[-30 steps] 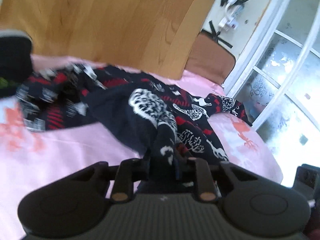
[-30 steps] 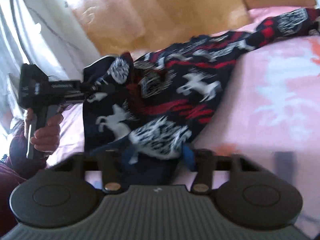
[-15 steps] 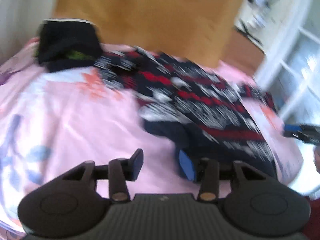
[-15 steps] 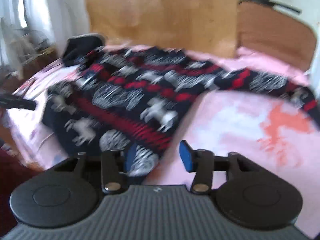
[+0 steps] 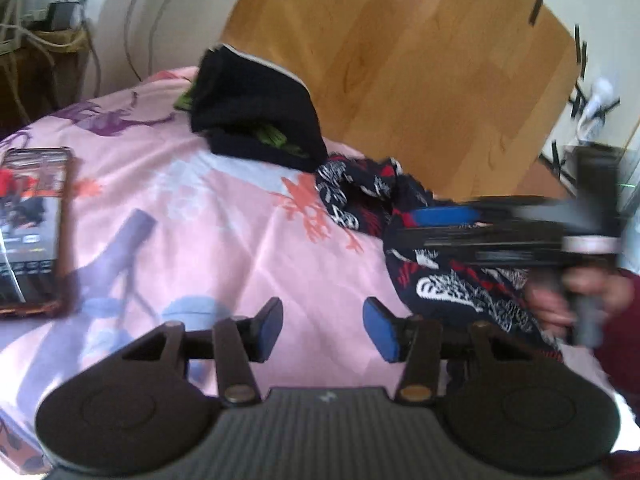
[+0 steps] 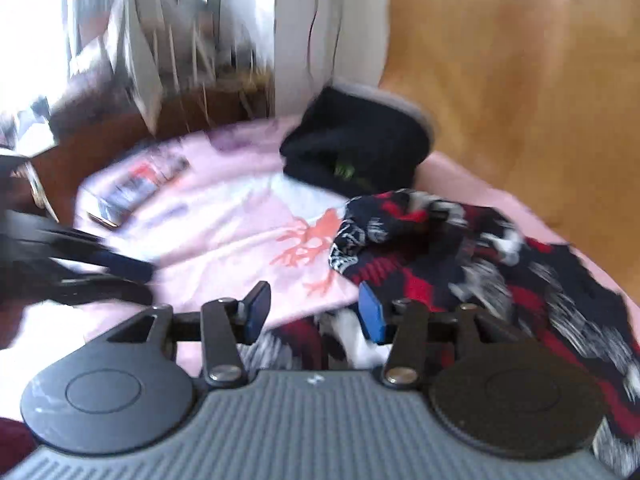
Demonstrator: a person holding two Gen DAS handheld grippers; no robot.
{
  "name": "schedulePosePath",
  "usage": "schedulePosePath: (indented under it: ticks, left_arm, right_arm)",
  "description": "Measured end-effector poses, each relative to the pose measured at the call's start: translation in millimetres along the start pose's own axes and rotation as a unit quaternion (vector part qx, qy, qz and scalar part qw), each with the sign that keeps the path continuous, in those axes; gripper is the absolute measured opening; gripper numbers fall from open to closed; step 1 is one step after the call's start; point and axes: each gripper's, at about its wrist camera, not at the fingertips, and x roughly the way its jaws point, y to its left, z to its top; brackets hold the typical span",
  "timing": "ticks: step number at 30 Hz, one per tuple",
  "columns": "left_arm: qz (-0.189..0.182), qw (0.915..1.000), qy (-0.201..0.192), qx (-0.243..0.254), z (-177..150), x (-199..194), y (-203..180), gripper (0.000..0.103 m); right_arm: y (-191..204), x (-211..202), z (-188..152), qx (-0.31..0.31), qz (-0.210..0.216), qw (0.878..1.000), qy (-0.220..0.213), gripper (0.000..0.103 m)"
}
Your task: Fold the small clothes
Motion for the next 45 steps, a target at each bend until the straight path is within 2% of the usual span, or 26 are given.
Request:
schedulePosePath:
  ticks: [2,4,5,6,7,9,11,14,18,20,23,25,26,27,28,29,30,32,34,36,37,39,40,42,43,45]
  left_arm:
    - [-0.002,0.9998,-0.016,-0.007,0,-9,8,0.047]
    - [-0.005,0.9995,-0.029,-0.013,-1,-17,16,0.047]
    - [-0.007,0.9992,-0.035,-0.015,-1,-20,21,0.047]
    - [-0.009,0.9990,-0.040,-0.018,0,-21,25,0.047]
    - [-0.010,0.9988,-0.042,-0.022,1,-21,30,0.047]
    - [-0.008,0.9987,-0.042,-0.029,6,-18,35,0.047]
    - [-0.007,0.9986,-0.038,-0.037,10,-12,41,0.047]
    - [-0.014,0.9987,-0.032,-0.038,14,-4,41,0.047]
    - [-0.024,0.9990,-0.024,-0.030,17,4,34,0.048]
    - [-0.025,0.9991,-0.022,-0.026,18,8,30,0.049]
    - [-0.032,0.9990,-0.023,-0.022,24,13,24,0.051]
    - [-0.039,0.9988,-0.021,-0.020,29,20,20,0.053]
    - [-0.043,0.9988,-0.018,-0.016,32,25,16,0.053]
    - [-0.045,0.9988,-0.015,-0.011,36,31,13,0.053]
    - [-0.047,0.9988,-0.011,-0.005,40,37,9,0.053]
    - [-0.049,0.9988,-0.007,0.001,44,45,4,0.053]
    - [-0.051,0.9986,-0.003,0.007,49,52,0,0.053]
    - [-0.055,0.9983,0.005,0.017,61,70,-10,0.053]
    - [-0.057,0.9981,0.012,0.022,73,89,-19,0.053]
    - [-0.053,0.9981,0.018,0.025,84,108,-31,0.053]
    - [-0.047,0.9983,0.019,0.029,88,116,-36,0.053]
    - [-0.041,0.9984,0.017,0.034,95,127,-48,0.053]
    - [-0.043,0.9983,0.016,0.035,96,129,-52,0.053]
    - [-0.042,0.9983,0.017,0.038,98,132,-60,0.055]
    - [-0.036,0.9983,0.019,0.041,97,132,-63,0.055]
    - [-0.022,0.9984,0.024,0.046,98,133,-65,0.055]
  right_arm:
    - [0,49,13,-0.027,-0.024,0.999,0.034,0.060]
    - [-6,87,17,-0.033,-0.055,0.995,0.070,0.056]
    - [-15,95,21,-0.002,-0.050,0.997,0.059,0.021]
    - [-22,96,27,0.032,-0.040,0.996,0.072,0.019]
    - [-25,98,36,0.064,-0.040,0.995,0.072,0.010]
    - [-20,91,52,0.124,0.028,0.991,0.038,0.010]
    - [-11,73,68,0.163,0.100,0.981,-0.021,0.009]
    - [-19,62,76,0.231,0.165,0.956,-0.078,0.010]
    - [-64,66,64,0.327,0.178,0.923,-0.097,0.010]
    - [-98,55,54,0.385,0.190,0.895,-0.123,0.010]
    - [-144,13,36,0.445,0.203,0.850,-0.197,0.010]
    - [-179,-25,11,0.479,0.199,0.816,-0.255,0.010]
    - [-196,-46,-10,0.498,0.182,0.800,-0.283,0.014]
    - [-207,-59,-26,0.510,0.157,0.792,-0.296,0.015]
    - [-218,-75,-47,0.524,0.112,0.789,-0.300,0.023]
    - [-228,-89,-71,0.536,0.054,0.791,-0.290,0.043]
    - [-233,-99,-89,0.543,0.012,0.792,-0.278,0.050]
    - [-236,-115,-123,0.539,-0.075,0.804,-0.238,0.051]
    - [-231,-129,-143,0.518,-0.118,0.820,-0.214,0.051]
    - [-221,-137,-146,0.490,-0.116,0.837,-0.215,0.051]
    - [-212,-137,-140,0.463,-0.108,0.854,-0.212,0.051]
    - [-188,-124,-114,0.388,-0.093,0.896,-0.192,0.052]
    - [-171,-112,-99,0.332,-0.086,0.923,-0.175,0.055]
    - [-144,-87,-76,0.236,-0.072,0.958,-0.142,0.067]
    - [-126,-68,-65,0.182,-0.061,0.973,-0.125,0.073]
    - [-116,-35,-53,0.109,-0.042,0.988,-0.102,0.077]
